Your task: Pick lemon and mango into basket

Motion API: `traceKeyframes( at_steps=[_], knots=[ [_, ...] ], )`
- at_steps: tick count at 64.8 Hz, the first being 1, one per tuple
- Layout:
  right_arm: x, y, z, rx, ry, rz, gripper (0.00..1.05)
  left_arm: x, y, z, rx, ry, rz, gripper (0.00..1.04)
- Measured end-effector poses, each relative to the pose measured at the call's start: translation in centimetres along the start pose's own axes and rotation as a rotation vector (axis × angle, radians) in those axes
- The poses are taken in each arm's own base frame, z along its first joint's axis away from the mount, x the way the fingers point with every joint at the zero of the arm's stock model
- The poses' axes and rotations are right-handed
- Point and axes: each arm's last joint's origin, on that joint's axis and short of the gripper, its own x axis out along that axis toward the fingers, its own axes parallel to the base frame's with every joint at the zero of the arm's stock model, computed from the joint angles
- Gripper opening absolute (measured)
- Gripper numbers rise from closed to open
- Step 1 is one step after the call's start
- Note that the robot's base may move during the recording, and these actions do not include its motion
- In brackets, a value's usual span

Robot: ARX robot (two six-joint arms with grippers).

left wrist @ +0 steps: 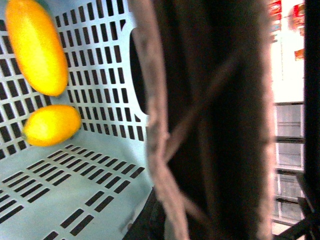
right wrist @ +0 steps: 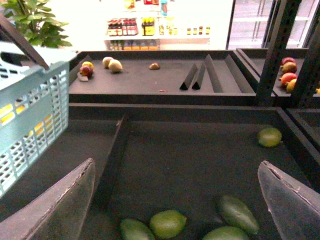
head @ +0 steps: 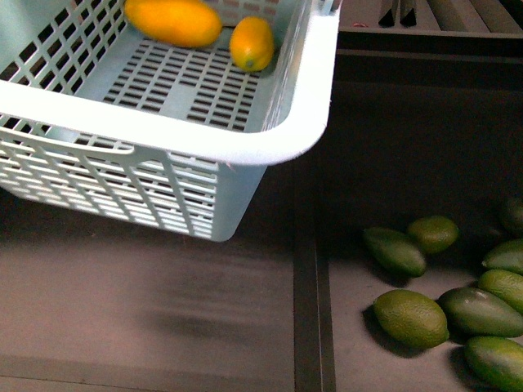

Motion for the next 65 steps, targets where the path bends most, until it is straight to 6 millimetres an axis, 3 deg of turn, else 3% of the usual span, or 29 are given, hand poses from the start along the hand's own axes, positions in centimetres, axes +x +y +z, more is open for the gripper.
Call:
traceKeyframes(
  at_steps=[17, 27, 39, 55, 65],
  knots=[
    [0.0, 0.0, 0.0, 0.0, 0.0, -0.001, 0.96, 5.7, 2.8, -1.1, -0.11, 0.071, 0.107, 0.05],
    [0.0, 0.0, 0.0, 0.0, 0.0, -0.001, 0.96, 9.1, 2.5, 0.9, -0.134, 0.034, 0.101, 0.05],
    [0.0, 0.0, 0.0, 0.0, 0.0, -0.001, 0.96, 12.4, 4.4, 1.5, -0.124, 0.04, 0.126, 0.05],
    [0.0, 0.0, 0.0, 0.0, 0.0, -0.001, 0.96, 14.8, 6.8, 1.4, -0.025, 0.181, 0.112, 0.05],
    [0.0, 0.0, 0.0, 0.0, 0.0, -0.001, 0.96, 15.1, 10.3, 2.2, 0.024, 0.209, 0.148, 0.05]
  ],
)
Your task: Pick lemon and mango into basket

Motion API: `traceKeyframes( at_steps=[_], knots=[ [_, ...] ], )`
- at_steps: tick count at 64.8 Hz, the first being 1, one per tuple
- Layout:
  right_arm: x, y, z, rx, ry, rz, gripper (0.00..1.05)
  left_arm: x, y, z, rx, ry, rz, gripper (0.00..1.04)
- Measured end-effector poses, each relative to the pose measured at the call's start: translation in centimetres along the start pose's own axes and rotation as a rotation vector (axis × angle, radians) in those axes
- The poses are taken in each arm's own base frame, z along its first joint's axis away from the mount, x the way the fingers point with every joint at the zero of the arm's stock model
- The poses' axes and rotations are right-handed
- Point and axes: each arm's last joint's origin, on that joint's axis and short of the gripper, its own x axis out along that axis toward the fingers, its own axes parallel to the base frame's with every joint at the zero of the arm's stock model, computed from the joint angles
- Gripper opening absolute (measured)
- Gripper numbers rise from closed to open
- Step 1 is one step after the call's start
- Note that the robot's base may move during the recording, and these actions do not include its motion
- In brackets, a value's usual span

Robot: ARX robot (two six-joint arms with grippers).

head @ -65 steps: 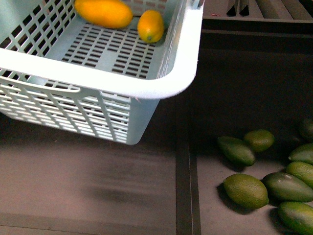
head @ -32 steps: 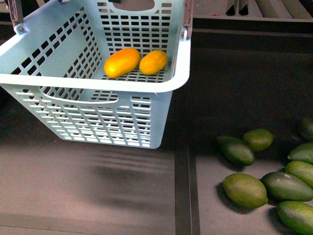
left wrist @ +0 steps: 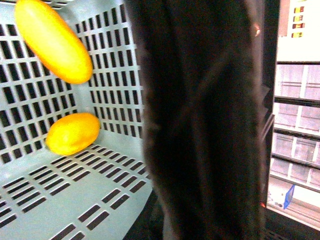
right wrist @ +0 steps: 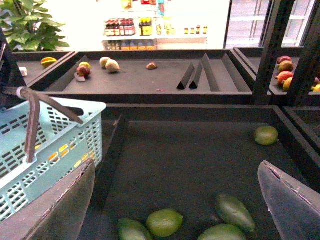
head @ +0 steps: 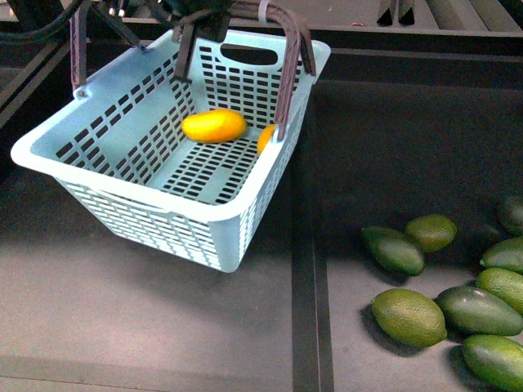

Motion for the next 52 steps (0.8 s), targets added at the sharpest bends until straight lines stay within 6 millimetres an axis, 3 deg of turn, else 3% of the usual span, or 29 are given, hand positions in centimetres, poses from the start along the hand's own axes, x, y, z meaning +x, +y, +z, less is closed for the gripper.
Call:
traceKeyframes(
  at_steps=[20, 39, 46, 49, 52],
  knots=[
    [0.0, 0.0, 0.0, 0.0, 0.0, 0.0, 0.96, -1.4, 2.2, 0.7, 0.018, -0.018, 0.008, 0.06],
    [0.0, 0.0, 0.0, 0.0, 0.0, 0.0, 0.96, -2.6, 2.1, 1.4, -0.052, -0.1, 0.033, 0.6],
    [0.0, 0.0, 0.0, 0.0, 0.0, 0.0, 0.96, -5.0, 2.1, 1.9, -0.115, -0.18, 0.061, 0.9],
    [0.0, 0.0, 0.0, 0.0, 0.0, 0.0, 0.96, -5.9, 2.4, 2.2, -0.13, -0.213, 0.075, 0.98],
    [0.0, 0.0, 0.0, 0.0, 0.0, 0.0, 0.96, -7.4, 3.2, 2.8, -0.132, -0.271, 0.112, 0.97]
  ],
)
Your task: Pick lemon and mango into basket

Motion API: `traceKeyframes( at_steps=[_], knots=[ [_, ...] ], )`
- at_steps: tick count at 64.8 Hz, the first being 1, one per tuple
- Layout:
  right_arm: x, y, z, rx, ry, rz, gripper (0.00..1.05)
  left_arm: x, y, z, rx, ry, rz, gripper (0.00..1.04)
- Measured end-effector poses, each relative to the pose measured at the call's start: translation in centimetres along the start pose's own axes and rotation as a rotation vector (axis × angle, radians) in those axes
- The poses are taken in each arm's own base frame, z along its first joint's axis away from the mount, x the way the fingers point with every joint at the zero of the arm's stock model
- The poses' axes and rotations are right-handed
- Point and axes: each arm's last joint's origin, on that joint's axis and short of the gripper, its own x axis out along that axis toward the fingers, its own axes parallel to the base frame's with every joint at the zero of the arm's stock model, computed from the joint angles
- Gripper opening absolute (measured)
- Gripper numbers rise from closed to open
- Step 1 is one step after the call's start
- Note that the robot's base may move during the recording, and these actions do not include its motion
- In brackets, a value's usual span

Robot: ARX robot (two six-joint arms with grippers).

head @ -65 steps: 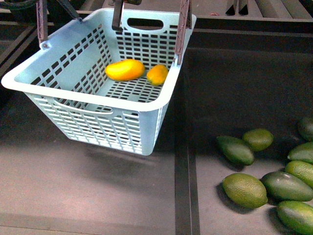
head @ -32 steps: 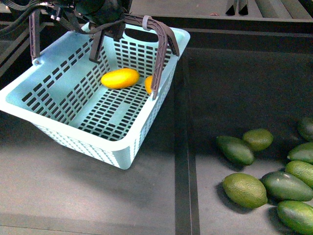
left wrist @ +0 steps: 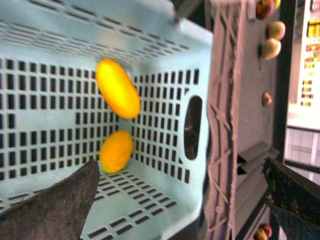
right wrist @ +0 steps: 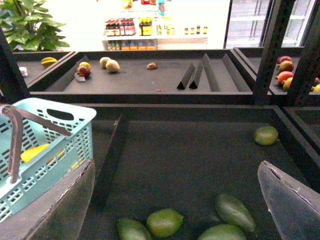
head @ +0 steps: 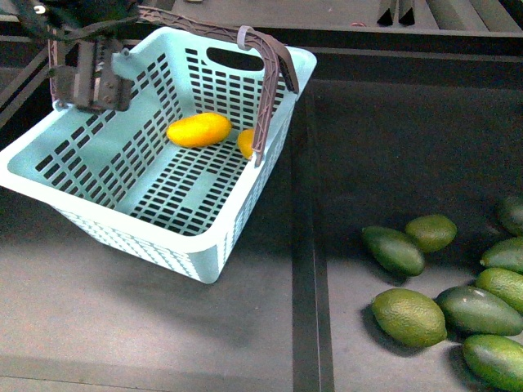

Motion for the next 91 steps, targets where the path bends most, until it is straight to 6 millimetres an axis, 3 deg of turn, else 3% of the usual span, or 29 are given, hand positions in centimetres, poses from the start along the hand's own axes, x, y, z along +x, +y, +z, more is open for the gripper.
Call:
traceKeyframes(
  at_steps=[8, 18, 21, 26, 29, 33, 38, 44, 46, 57, 69, 91],
  knots=[
    [0.0, 0.0, 0.0, 0.0, 0.0, 0.0, 0.96, -2.5, 1.5, 2.4, 0.011, -0.088, 0.113, 0.98],
    [0.0, 0.0, 0.0, 0.0, 0.0, 0.0, 0.96, -4.6, 2.0, 3.2, 0.092, -0.114, 0.212, 0.97],
    [0.0, 0.0, 0.0, 0.0, 0.0, 0.0, 0.96, -4.4, 2.8, 3.3, 0.218, 0.012, 0.022, 0.87],
    [0.0, 0.0, 0.0, 0.0, 0.0, 0.0, 0.96, -4.8, 5.4, 3.9, 0.582, 0.019, -0.237, 0.73],
    [0.0, 0.0, 0.0, 0.0, 0.0, 0.0, 0.96, -5.9, 6.8, 4.9, 0.788, -0.098, -0.421, 0.62],
    [0.0, 0.0, 0.0, 0.0, 0.0, 0.0, 0.96, -8.0, 6.9, 6.5, 1.002, -0.292, -0.57, 0.5],
    [0.0, 0.0, 0.0, 0.0, 0.0, 0.0, 0.96, -10.2, 7.4, 8.1, 1.15, -0.432, -0.616, 0.34],
    [0.0, 0.0, 0.0, 0.0, 0.0, 0.0, 0.96, -11.2, 9.8, 8.8, 1.256, -0.435, -0.587, 0.14],
    [0.0, 0.0, 0.0, 0.0, 0.0, 0.0, 0.96, -11.7, 10.9, 9.1, 1.283, -0.428, -0.576, 0.04],
    [0.0, 0.0, 0.0, 0.0, 0.0, 0.0, 0.96, -14.0, 15.0, 10.4, 1.307, -0.438, -0.562, 0.04],
    [0.0, 0.0, 0.0, 0.0, 0.0, 0.0, 0.96, -15.7, 16.4, 11.8, 1.305, -0.45, -0.562, 0.04],
    [0.0, 0.0, 0.0, 0.0, 0.0, 0.0, 0.96, -18.0, 18.1, 11.9, 1.308, -0.45, -0.569, 0.04]
  ],
)
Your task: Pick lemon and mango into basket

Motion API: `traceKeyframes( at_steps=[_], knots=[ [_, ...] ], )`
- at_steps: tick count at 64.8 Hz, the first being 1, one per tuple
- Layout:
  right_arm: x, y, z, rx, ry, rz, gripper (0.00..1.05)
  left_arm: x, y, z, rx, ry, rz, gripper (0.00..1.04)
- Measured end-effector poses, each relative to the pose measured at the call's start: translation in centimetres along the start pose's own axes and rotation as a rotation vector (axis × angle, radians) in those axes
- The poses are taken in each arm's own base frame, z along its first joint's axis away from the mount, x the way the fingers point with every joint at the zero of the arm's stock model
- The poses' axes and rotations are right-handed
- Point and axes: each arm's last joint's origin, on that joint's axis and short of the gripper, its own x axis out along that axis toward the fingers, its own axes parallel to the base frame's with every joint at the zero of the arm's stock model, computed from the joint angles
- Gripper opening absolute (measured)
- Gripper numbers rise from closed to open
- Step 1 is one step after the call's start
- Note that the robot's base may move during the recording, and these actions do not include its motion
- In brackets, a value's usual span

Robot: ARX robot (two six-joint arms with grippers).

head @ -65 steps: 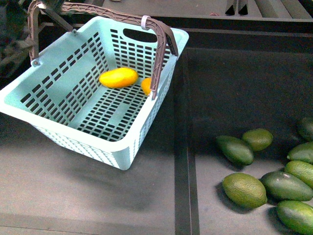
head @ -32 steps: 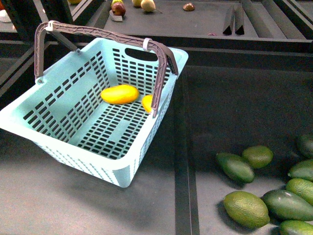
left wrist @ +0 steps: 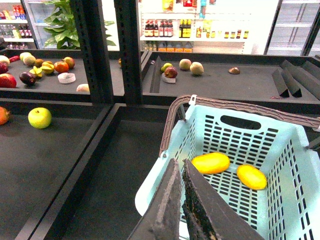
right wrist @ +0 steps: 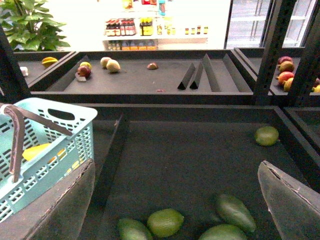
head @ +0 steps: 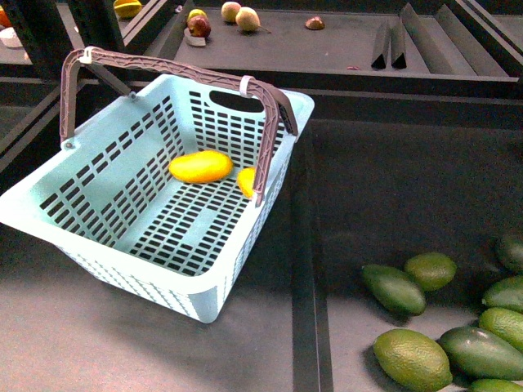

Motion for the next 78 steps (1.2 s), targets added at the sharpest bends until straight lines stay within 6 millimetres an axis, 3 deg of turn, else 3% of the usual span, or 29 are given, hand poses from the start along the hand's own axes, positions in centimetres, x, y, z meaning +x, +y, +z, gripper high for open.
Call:
traceKeyframes(
  at_steps=[78],
  knots=[
    [0.0, 0.0, 0.0, 0.0, 0.0, 0.0, 0.96, -4.5, 0.0, 0.4, 0.001, -0.019, 0.0, 0.04]
  ],
)
